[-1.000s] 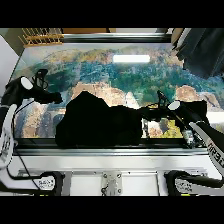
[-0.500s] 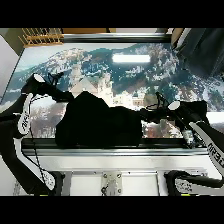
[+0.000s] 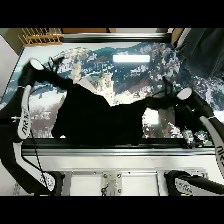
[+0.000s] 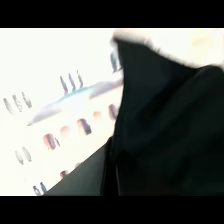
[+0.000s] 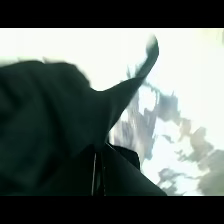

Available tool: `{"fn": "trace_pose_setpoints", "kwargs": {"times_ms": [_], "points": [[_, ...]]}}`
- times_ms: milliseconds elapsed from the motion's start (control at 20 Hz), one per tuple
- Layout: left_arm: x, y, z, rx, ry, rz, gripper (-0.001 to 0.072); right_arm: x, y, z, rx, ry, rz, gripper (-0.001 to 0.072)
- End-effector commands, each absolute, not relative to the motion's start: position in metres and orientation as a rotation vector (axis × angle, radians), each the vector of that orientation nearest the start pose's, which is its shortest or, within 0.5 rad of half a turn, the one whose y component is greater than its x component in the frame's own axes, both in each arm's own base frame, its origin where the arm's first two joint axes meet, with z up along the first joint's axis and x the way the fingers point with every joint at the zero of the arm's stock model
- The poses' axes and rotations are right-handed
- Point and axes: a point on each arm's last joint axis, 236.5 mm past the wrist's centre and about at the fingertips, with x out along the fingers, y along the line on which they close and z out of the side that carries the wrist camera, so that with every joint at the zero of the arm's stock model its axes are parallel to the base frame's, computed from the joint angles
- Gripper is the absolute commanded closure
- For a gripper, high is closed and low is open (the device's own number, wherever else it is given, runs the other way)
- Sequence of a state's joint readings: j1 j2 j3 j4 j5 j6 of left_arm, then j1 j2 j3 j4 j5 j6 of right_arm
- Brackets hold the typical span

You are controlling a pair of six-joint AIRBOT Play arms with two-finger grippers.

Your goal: Fold the clothes and pants, and hang the long-sleeved shirts on hangers.

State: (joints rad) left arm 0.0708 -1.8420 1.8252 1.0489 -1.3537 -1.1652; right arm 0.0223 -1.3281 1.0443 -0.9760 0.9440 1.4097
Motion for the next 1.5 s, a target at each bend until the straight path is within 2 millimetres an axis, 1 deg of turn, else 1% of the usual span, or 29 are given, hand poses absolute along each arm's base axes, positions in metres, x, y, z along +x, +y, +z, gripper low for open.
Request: {"fn": "trace_pose_setpoints", "kwargs": {"times_ms": [0,50,100,150,200,300,350,450,600,700,800,850,900,950,1000,1100,1150,1200,1250,1350,1400,1450], "points": [[0.519,-0.081,0.164,-0.088,0.896,-0.504,0.07,0.432,0.079,0.122,0.267,0.916,0.305,0.0702],[0.505,-0.083,0.217,-0.067,0.799,-0.499,0.07,0.436,0.073,0.173,0.249,0.798,0.303,0.0702],[0.487,-0.085,0.266,-0.048,0.704,-0.492,0.07,0.435,0.068,0.217,0.231,0.696,0.301,0.0702],[0.467,-0.086,0.305,-0.031,0.621,-0.486,0.07,0.429,0.064,0.261,0.21,0.597,0.298,0.0702],[0.441,-0.087,0.341,-0.011,0.538,-0.479,0.07,0.42,0.062,0.297,0.192,0.516,0.298,0.0702],[0.391,-0.089,0.389,0.006,0.403,-0.458,0.07,0.394,0.059,0.356,0.165,0.374,0.293,0.0702],[0.368,-0.089,0.405,0.012,0.348,-0.447,0.07,0.381,0.059,0.379,0.155,0.31,0.291,0.0702],[0.322,-0.089,0.429,0.018,0.244,-0.426,0.07,0.356,0.059,0.411,0.14,0.214,0.286,0.0702],[0.27,-0.09,0.446,0.02,0.142,-0.409,0.07,0.326,0.061,0.435,0.123,0.144,0.287,0.0702],[0.245,-0.09,0.459,-0.005,0.078,-0.397,0.07,0.312,0.062,0.445,0.134,0.116,0.288,0.0702],[0.231,-0.09,0.466,-0.013,0.046,-0.395,0.07,0.303,0.063,0.451,0.13,0.096,0.29,0.0703],[0.229,-0.09,0.466,-0.018,0.046,-0.395,0.07,0.3,0.063,0.453,0.131,0.091,0.291,0.0703],[0.233,-0.09,0.462,-0.025,0.064,-0.396,0.07,0.299,0.063,0.453,0.153,0.095,0.29,0.0703],[0.241,-0.091,0.454,-0.029,0.101,-0.4,0.07,0.3,0.063,0.452,0.159,0.1,0.291,0.0703],[0.252,-0.091,0.441,-0.03,0.155,-0.405,0.07,0.306,0.064,0.448,0.171,0.113,0.292,0.0703],[0.286,-0.086,0.399,-0.028,0.317,-0.396,0.07,0.329,0.066,0.431,0.184,0.167,0.299,0.0703],[0.308,-0.081,0.372,-0.031,0.416,-0.385,0.07,0.345,0.069,0.417,0.191,0.209,0.308,0.0704],[0.329,-0.075,0.345,-0.039,0.508,-0.369,0.07,0.365,0.074,0.399,0.199,0.261,0.321,0.0703],[0.352,-0.069,0.315,-0.043,0.604,-0.353,0.07,0.388,0.084,0.375,0.207,0.327,0.341,0.0703],[0.396,-0.06,0.255,-0.061,0.766,-0.332,0.07,0.435,0.104,0.314,0.223,0.476,0.373,0.0703],[0.415,-0.058,0.225,-0.079,0.833,-0.331,0.07,0.459,0.112,0.279,0.232,0.551,0.377,0.0703],[0.437,-0.056,0.194,-0.097,0.89,-0.323,0.07,0.482,0.119,0.247,0.244,0.603,0.375,0.0703]]}}
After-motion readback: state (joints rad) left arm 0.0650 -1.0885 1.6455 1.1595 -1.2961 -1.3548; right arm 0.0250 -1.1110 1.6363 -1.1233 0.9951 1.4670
